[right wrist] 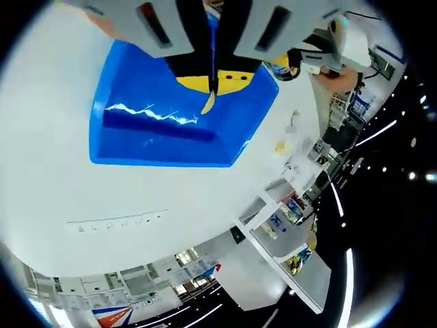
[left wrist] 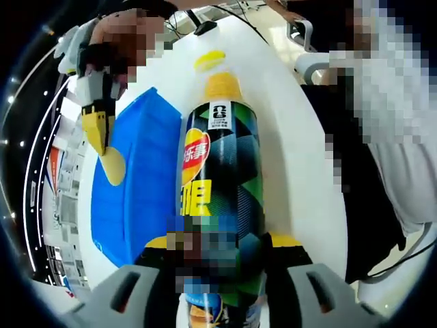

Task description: Open the lid of the chip container on the table, take out the chips, place them into the box in front of the container, and close the lid

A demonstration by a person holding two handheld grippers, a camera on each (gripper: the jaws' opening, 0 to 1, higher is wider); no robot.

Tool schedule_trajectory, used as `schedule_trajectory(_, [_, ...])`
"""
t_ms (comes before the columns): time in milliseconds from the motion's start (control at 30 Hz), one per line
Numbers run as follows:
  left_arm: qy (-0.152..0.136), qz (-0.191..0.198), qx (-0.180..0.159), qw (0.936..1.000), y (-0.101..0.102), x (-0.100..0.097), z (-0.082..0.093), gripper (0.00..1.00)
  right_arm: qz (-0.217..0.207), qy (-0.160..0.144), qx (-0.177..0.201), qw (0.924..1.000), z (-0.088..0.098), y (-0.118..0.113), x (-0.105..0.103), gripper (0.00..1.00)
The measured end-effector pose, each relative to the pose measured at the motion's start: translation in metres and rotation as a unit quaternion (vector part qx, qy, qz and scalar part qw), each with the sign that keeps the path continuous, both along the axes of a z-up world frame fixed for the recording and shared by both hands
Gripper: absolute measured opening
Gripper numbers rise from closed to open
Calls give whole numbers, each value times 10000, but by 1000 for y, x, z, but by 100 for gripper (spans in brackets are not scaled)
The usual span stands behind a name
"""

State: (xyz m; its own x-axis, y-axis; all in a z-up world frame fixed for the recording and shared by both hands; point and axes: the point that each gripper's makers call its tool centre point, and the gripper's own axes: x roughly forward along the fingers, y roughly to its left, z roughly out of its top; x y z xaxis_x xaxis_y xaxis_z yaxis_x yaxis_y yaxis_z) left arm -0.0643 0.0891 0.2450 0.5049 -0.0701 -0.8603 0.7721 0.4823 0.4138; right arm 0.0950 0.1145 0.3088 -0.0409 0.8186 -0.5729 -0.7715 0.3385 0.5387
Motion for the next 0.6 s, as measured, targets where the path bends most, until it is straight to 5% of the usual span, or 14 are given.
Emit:
schedule_trajectory(500, [-27,-41,2,10000,-1,0,0,49,170,-173,-549,9982,-27,13,-4,2])
schedule_trajectory(600, [-43,-57,-10,10000,-2,0,1,49,174,-482,-594,9969,-27,9,2,3])
